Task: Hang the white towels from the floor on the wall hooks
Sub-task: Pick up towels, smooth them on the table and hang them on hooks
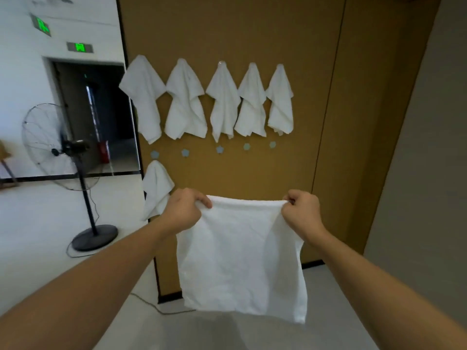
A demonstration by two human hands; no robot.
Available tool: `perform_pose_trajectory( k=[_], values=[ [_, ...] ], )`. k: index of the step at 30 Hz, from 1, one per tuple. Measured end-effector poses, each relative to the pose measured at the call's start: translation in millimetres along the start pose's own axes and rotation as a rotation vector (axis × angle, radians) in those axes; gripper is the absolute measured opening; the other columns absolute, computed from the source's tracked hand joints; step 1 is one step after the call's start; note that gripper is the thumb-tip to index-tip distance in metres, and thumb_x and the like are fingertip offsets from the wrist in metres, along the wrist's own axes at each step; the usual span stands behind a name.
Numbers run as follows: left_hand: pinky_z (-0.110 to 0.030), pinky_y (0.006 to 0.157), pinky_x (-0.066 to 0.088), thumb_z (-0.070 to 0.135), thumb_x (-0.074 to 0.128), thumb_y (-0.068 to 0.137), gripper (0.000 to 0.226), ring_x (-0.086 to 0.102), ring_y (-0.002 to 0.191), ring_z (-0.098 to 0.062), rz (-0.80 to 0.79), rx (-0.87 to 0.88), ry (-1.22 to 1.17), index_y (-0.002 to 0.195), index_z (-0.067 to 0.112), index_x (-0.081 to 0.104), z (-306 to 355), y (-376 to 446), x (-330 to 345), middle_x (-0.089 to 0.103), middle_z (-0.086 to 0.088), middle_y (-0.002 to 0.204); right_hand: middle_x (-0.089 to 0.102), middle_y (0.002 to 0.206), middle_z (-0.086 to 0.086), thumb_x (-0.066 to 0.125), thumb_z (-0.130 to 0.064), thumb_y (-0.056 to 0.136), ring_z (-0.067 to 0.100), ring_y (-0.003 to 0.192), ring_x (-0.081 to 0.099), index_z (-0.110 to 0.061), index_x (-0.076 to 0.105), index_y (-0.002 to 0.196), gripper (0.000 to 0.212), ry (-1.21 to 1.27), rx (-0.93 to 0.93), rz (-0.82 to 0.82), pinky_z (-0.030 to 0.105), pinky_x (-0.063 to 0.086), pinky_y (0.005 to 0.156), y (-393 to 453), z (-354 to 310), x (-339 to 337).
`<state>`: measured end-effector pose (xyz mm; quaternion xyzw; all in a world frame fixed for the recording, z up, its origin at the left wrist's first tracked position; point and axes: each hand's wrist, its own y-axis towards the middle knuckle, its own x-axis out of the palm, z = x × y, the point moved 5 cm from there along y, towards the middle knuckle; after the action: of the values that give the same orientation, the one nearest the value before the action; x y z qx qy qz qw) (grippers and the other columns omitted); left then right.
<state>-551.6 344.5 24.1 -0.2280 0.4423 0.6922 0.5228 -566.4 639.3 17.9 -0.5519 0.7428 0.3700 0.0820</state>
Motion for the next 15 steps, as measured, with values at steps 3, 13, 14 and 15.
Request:
perform_pose_trajectory(
  k=[3, 13, 14, 15],
  values=[
    [-0.022, 0.086, 0.044, 0.009, 0.065, 0.082, 0.025, 0.058, 0.106, -0.018, -0.036, -0.050, 0.124, 0.092, 0.030, 0.074, -28.4, 48.8, 14.8, 0.064, 0.000, 0.113, 0.054, 0.063, 0.014, 0.043, 0.001, 0.069, 0.023, 0.059, 0.042, 0.000, 0.050, 0.064, 0.010, 0.050, -0.062, -0.052, 0.033, 0.032, 0.055, 57.7, 8.1, 55.8],
    [-0.031, 0.077, 0.046, 0.046, 0.069, 0.085, 0.036, 0.053, 0.089, -0.021, 0.137, -0.349, 0.057, 0.088, 0.011, 0.062, -94.4, 216.1, 29.6, 0.060, -0.002, 0.088, 0.029, 0.054, 0.000, 0.039, -0.004, 0.065, 0.015, 0.056, 0.028, -0.018, 0.030, 0.054, 0.021, 0.194, -0.198, -0.256, 0.036, 0.021, 0.056, 241.1, 6.6, 200.0],
    [-0.032, 0.074, 0.046, 0.043, 0.070, 0.085, 0.034, 0.054, 0.088, -0.022, 0.158, -0.352, 0.031, 0.087, 0.012, 0.059, -100.3, 227.1, 31.9, 0.059, -0.002, 0.087, 0.027, 0.053, -0.002, 0.038, -0.008, 0.063, 0.014, 0.055, 0.026, -0.019, 0.028, 0.053, 0.018, 0.239, -0.207, -0.273, 0.035, 0.020, 0.056, 254.0, 6.9, 211.7],
    [-0.032, 0.071, 0.045, 0.040, 0.071, 0.085, 0.032, 0.054, 0.087, -0.023, 0.170, -0.352, 0.018, 0.087, 0.013, 0.055, -106.5, 237.4, 34.3, 0.057, -0.002, 0.086, 0.026, 0.053, -0.003, 0.037, -0.012, 0.062, 0.014, 0.055, 0.026, -0.019, 0.028, 0.053, 0.015, 0.271, -0.211, -0.292, 0.035, 0.019, 0.056, 265.5, 7.5, 223.6]
  ],
)
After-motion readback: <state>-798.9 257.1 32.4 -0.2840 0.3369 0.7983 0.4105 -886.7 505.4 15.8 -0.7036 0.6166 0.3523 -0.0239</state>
